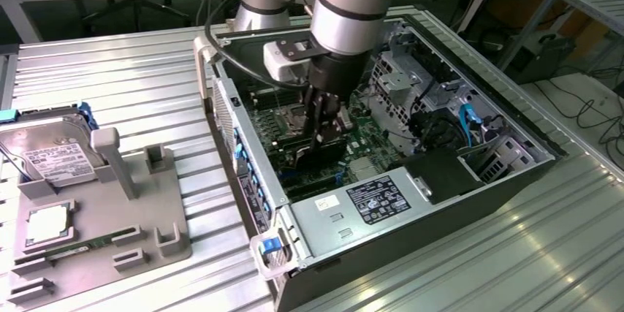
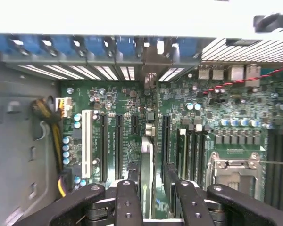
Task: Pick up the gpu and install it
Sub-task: 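Insert the gpu into the slot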
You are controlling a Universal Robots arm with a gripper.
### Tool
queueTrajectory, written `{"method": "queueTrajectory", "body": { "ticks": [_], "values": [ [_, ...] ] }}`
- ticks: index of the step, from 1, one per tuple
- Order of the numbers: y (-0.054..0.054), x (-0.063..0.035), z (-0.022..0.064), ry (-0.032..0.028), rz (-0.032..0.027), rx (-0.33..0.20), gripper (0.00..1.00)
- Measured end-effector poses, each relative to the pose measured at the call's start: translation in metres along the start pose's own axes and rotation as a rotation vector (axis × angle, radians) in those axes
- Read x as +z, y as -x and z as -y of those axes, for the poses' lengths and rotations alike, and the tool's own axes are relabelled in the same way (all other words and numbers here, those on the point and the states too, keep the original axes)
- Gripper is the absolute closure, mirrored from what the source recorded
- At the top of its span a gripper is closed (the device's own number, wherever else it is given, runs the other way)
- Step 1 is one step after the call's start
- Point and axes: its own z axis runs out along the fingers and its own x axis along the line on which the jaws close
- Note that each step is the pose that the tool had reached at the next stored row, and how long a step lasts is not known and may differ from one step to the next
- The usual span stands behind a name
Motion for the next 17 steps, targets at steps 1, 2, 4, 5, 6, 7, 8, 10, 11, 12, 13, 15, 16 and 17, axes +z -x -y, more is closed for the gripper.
{"method": "queueTrajectory", "body": {
  "ticks": [1, 2, 4, 5, 6, 7, 8, 10, 11, 12, 13, 15, 16, 17],
  "values": [
    [0.0, -0.002, 0.0, 0.0001, -0.0002, 0.0, 0.65],
    [0.0, -0.0019, 0.0, -0.0001, 0.0002, 0.0, 0.65],
    [0.0, -0.0019, 0.0, -0.0001, 0.0002, 0.0, 0.66],
    [0.0, -0.0018, 0.0, -0.0002, 0.0003, 0.0, 0.73],
    [0.0, -0.0019, -0.0001, 0.0, 0.0001, 0.0, 0.79],
    [0.0, -0.0019, -0.0001, -0.0001, 0.0001, 0.0, 0.85],
    [0.0, -0.0019, -0.0001, -0.0001, 0.0001, 0.0, 0.89],
    [0.0, -0.0019, -0.0001, -0.0001, 0.0001, 0.0, 0.89],
    [0.0, -0.0019, -0.0001, 0.0, 0.0001, 0.0, 0.89],
    [0.0, -0.0019, -0.0001, -0.0001, 0.0, 0.0, 0.89],
    [0.0, -0.0019, -0.0001, -0.0001, 0.0001, 0.0, 0.89],
    [0.0, -0.0019, -0.0001, -0.0001, 0.0001, 0.0, 0.89],
    [0.0, -0.0019, -0.0001, -0.0001, 0.0001, 0.0, 0.89],
    [0.0, -0.0019, -0.0001, -0.0001, 0.0001, 0.0, 0.89]
  ]
}}
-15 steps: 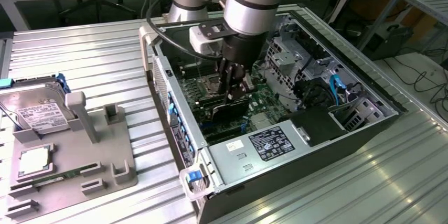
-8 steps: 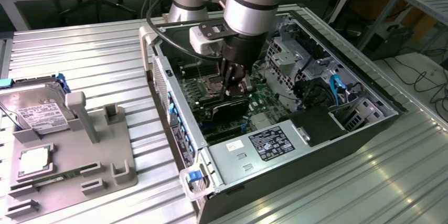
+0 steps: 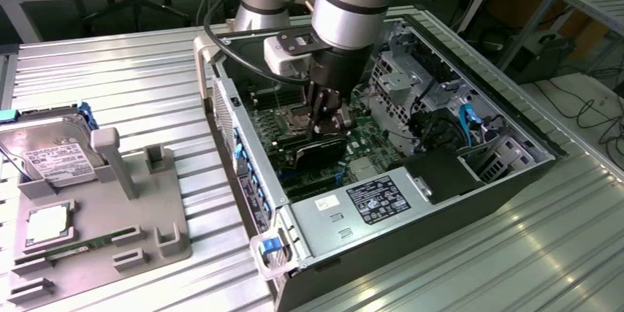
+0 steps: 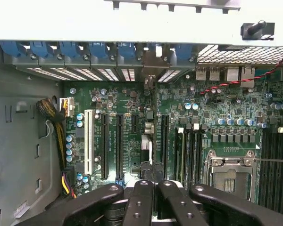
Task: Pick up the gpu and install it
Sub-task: 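Insert the gpu into the slot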
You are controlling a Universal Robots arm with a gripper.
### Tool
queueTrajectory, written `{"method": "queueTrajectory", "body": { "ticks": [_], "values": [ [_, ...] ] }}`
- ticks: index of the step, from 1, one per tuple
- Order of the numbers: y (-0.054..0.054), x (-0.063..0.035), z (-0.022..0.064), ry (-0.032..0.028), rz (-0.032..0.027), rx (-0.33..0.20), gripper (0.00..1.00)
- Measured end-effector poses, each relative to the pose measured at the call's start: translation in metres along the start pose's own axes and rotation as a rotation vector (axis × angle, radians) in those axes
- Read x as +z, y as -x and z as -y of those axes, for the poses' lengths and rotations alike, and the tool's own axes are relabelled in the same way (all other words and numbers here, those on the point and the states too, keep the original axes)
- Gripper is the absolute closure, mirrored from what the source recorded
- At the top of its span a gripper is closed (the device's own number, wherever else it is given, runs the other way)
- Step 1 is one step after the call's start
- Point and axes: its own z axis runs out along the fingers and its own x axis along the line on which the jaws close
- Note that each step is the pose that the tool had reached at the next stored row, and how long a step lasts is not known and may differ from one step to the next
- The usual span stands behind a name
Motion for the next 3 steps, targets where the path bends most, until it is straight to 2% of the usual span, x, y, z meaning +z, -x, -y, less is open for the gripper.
{"method": "queueTrajectory", "body": {
  "ticks": [3],
  "values": [
    [0.0, 0.0, 0.0, 0.0, 0.0001, 0.0, 0.89]
  ]
}}
